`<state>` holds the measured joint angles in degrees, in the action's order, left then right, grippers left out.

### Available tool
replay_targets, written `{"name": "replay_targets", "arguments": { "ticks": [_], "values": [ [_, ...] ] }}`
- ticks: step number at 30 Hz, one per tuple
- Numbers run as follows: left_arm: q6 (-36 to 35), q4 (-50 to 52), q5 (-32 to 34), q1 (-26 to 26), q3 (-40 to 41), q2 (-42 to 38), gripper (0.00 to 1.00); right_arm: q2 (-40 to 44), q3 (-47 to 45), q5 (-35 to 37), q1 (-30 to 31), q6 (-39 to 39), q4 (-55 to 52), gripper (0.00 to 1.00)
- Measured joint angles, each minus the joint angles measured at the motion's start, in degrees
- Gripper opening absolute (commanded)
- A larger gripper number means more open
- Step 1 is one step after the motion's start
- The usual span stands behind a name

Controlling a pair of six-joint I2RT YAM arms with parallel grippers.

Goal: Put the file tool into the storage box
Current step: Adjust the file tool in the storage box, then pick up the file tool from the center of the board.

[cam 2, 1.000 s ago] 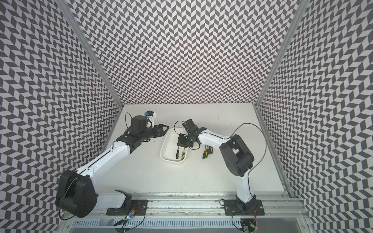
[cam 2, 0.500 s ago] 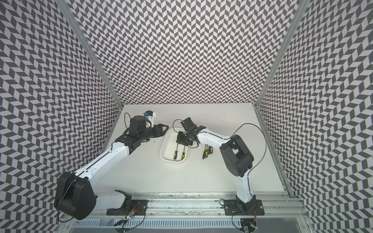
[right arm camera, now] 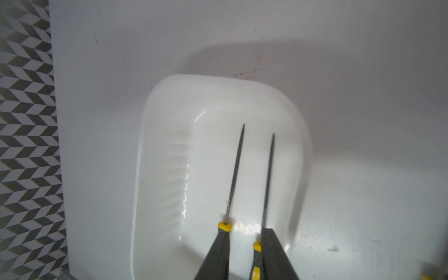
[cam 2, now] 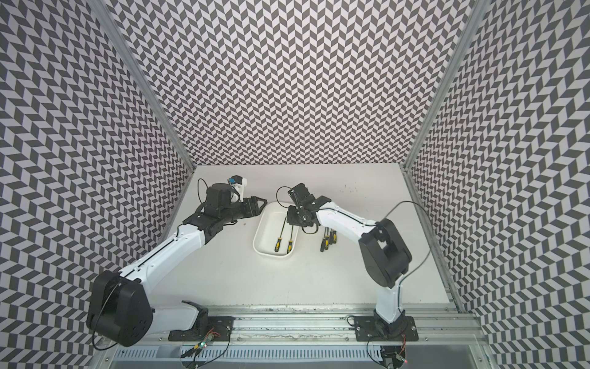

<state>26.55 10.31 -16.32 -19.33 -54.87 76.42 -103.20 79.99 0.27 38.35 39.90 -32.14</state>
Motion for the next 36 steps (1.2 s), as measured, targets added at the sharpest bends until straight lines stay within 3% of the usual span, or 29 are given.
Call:
{"name": "replay_targets", "arguments": {
  "ticks": [4,7,12,30,32,34,36],
  "values": [
    [0.09,-0.22,-0.35,0.04,0.0,0.5,0.64,9.42,-6.36,6.21,-4.66,-0.44,-0.44,0.27],
    [0.13,-0.61,-0.92,0.02,0.0,0.83,0.64,11.5,-12.26,7.87,-9.51,-0.57,0.59,0.26],
    [0.15,-1.25,-1.62,0.02,0.0,1.16,0.65,7.69,-19.89,8.17,-12.81,-1.4,0.85,0.25],
    [0.17,-1.29,-1.77,0.04,0.0,1.16,0.67,0.79,-20.61,8.94,-13.79,-5.25,6.51,0.22],
    [0.2,-1.29,-1.7,0.04,0.0,1.16,0.67,1.22,-21.42,8.98,-13.79,-5.44,7.48,0.16],
    [0.17,-1.29,-1.57,0.04,0.0,1.16,0.67,1.64,-22.1,9.14,-13.79,-5.77,8.31,0.02],
    [0.17,-1.29,-1.55,0.04,0.0,1.16,0.67,1.77,-22.45,9.35,-13.79,-5.95,8.66,0.0]
  ]
}}
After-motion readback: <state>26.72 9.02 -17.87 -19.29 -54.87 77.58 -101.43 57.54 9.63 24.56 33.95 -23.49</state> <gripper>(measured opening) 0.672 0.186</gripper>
